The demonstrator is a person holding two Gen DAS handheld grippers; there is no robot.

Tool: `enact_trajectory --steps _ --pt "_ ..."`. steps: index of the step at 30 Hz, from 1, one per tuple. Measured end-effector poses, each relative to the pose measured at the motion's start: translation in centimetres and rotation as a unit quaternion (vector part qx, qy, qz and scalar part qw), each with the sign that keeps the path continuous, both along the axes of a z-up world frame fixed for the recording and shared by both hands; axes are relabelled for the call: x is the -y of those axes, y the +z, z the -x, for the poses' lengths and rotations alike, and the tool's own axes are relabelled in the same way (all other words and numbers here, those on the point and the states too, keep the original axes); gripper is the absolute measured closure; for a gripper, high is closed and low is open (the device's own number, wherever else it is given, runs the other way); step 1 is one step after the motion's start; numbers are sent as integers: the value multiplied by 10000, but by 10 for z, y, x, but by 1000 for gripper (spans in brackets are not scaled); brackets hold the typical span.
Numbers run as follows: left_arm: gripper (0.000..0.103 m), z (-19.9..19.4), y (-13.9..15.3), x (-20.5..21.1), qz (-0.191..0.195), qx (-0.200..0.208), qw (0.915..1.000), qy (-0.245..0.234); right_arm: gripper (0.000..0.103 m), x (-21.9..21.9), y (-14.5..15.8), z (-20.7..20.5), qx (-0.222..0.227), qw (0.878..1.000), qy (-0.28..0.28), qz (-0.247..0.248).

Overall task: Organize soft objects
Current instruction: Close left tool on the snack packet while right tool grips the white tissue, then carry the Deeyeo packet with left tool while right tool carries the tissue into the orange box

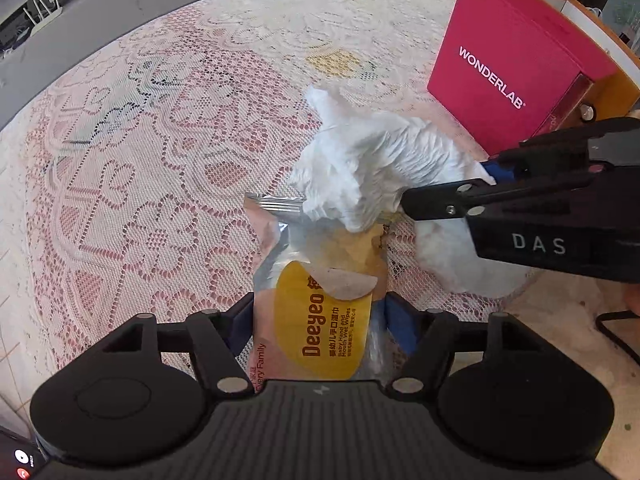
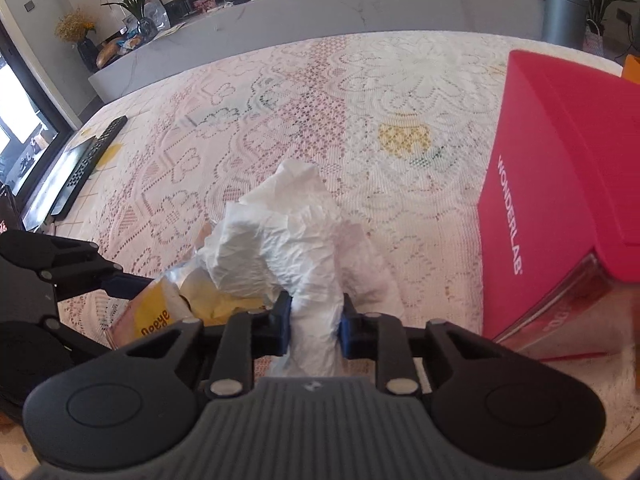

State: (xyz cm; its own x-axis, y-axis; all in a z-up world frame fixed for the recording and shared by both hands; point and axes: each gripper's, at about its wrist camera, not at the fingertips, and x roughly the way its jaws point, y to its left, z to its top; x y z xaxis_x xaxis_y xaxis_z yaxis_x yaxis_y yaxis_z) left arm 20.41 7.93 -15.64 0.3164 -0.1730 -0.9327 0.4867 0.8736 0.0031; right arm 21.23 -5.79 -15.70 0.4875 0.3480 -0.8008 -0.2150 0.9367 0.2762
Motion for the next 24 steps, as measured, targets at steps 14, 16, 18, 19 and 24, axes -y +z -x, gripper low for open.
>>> enact_trajectory --steps 14,16,18,19,24 --pt "54 17 39 -25 647 391 9906 1141 88 8 25 14 167 9998 73 -119" --pt "54 22 48 -27 824 434 9869 1318 88 11 31 18 226 9996 78 -161" --pt "54 29 58 -29 987 501 9827 1487 88 15 39 25 283 9993 77 -232" --pt "55 33 63 -29 1043 534 9809 1554 88 18 44 28 326 9991 63 -272" --pt "55 47 91 -24 1378 707 9732 1700 88 36 70 50 583 9976 13 -373"
